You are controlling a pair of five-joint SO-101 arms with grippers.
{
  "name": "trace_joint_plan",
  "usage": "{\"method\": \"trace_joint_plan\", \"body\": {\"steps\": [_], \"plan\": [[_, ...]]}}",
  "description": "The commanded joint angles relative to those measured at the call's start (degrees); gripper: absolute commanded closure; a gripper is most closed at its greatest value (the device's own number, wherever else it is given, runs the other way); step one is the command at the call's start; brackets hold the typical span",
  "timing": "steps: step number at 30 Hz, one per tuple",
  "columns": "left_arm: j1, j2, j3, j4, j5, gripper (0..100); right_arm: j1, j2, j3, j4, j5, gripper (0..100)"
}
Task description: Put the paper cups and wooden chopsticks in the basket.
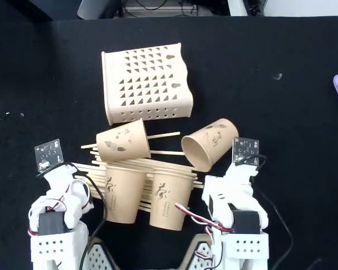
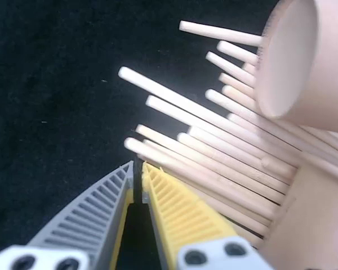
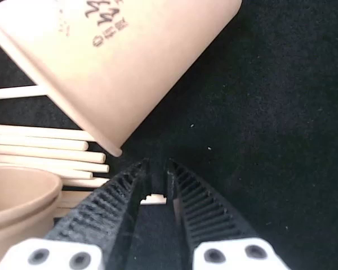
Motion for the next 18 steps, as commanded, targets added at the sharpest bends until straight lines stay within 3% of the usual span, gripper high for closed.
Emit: {"method": "trace_joint_plan", "body": {"steps": [1, 5, 9, 12, 16, 18], "plan": [[-6.5, -0.6, -2.0, -6.2, -9.7, 97, 0.5, -2.8, -0.3, -8.0, 0.6, 93.8], [-19.6, -0.6, -4.1, -18.5, -22.8, 97, 0.5, -7.3, -1.8, -15.4, 0.6, 93.8], [-28.1, -0.6, -4.0, -25.9, -25.1, 97, 0.5, -6.5, -7.0, -20.8, 0.6, 93.8], [-30.5, -0.6, -5.5, -28.7, -26.5, 97, 0.5, -6.6, -12.1, -22.3, 1.0, 93.8], [-30.5, -0.6, -11.9, -28.8, -26.5, 95, 0.5, -6.6, -18.3, -21.9, 12.3, 93.7], [-29.4, -0.5, -16.9, -26.8, -23.1, 88, 0.5, -6.6, -20.5, -21.9, 19.6, 93.5]]}}
